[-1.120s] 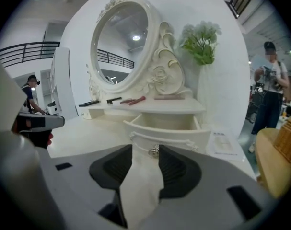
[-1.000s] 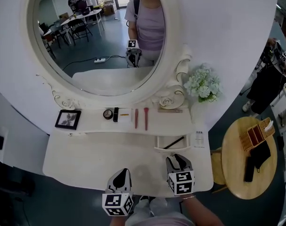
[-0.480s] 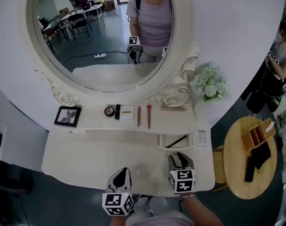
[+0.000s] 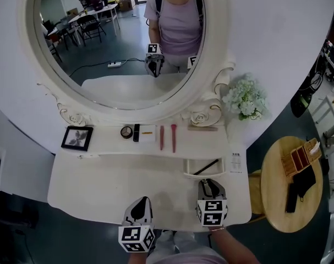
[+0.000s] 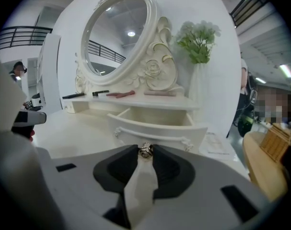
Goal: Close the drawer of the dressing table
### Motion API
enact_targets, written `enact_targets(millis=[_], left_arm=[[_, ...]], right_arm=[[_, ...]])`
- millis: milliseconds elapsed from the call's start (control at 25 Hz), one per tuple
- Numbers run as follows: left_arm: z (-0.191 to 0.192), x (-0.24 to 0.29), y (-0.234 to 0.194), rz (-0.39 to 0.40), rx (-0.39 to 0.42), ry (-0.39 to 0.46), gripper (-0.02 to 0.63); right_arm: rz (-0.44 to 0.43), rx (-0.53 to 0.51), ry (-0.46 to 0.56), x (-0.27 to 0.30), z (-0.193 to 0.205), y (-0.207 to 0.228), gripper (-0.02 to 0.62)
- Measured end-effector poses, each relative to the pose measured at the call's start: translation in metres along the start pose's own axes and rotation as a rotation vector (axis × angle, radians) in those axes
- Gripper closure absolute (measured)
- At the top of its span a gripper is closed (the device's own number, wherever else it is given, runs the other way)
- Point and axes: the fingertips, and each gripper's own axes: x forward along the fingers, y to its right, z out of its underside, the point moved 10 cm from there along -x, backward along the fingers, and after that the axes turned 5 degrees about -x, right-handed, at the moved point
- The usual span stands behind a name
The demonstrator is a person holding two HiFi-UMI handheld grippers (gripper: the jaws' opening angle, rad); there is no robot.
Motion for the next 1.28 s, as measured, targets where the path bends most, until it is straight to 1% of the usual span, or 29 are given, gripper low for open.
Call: enact_targets(millis=[320,1280], left_arm=[[-0.005,0.008,0.003,0.026,0.008,0.000,0.604],[-0.007,0.016,0.004,0.020,0.009,-0.003,0.604]], right_arm=[[0.012,-0.009,-0.016,0.011,-0.008,0.004,0.494],[0.003,-0.001,-0.011,0.030,-0.020,0.012,0.495]])
